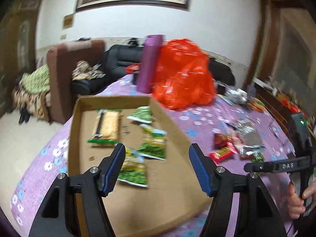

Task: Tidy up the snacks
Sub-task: 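Open both grippers to drop the pea bags into the box, then grasp a red candy packet with the left gripper while the right gripper grasps a green bag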

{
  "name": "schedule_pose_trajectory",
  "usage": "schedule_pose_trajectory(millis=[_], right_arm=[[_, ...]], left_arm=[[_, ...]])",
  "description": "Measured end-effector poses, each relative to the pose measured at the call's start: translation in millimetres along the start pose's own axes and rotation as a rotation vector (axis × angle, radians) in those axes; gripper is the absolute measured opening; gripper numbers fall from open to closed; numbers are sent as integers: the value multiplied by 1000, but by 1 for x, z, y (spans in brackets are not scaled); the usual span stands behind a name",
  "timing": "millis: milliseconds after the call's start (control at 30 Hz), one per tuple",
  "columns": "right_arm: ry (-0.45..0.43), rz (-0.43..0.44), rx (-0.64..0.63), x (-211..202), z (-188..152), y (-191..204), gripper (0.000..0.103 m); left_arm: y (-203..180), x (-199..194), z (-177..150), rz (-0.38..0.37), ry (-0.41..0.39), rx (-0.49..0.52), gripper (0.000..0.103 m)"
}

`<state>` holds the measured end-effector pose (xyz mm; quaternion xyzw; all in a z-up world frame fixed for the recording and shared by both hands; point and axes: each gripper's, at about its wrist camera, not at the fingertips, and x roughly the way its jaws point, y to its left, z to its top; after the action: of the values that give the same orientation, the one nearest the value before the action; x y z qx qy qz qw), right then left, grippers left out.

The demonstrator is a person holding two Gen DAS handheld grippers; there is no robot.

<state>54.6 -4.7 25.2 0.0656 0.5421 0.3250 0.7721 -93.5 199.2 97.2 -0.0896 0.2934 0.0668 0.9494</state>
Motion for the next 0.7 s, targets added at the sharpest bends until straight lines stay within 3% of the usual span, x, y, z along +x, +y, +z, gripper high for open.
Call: schedule_pose_trajectory(millis=[167, 300, 467, 700], right_arm=[[-60, 16, 11, -35, -18, -23, 55], [-154, 26, 25, -64, -23, -36, 55], [-193, 8, 67, -73, -25, -55, 55], [-197, -8, 74, -64, -25, -66, 55]], left_arm=[[-61, 1, -6, -133, 60, 190, 72], [-114, 16, -23, -246, 159, 344, 72], [-148, 39, -40, -258, 248, 472, 72], [-164, 64, -44, -248, 323, 528, 69]])
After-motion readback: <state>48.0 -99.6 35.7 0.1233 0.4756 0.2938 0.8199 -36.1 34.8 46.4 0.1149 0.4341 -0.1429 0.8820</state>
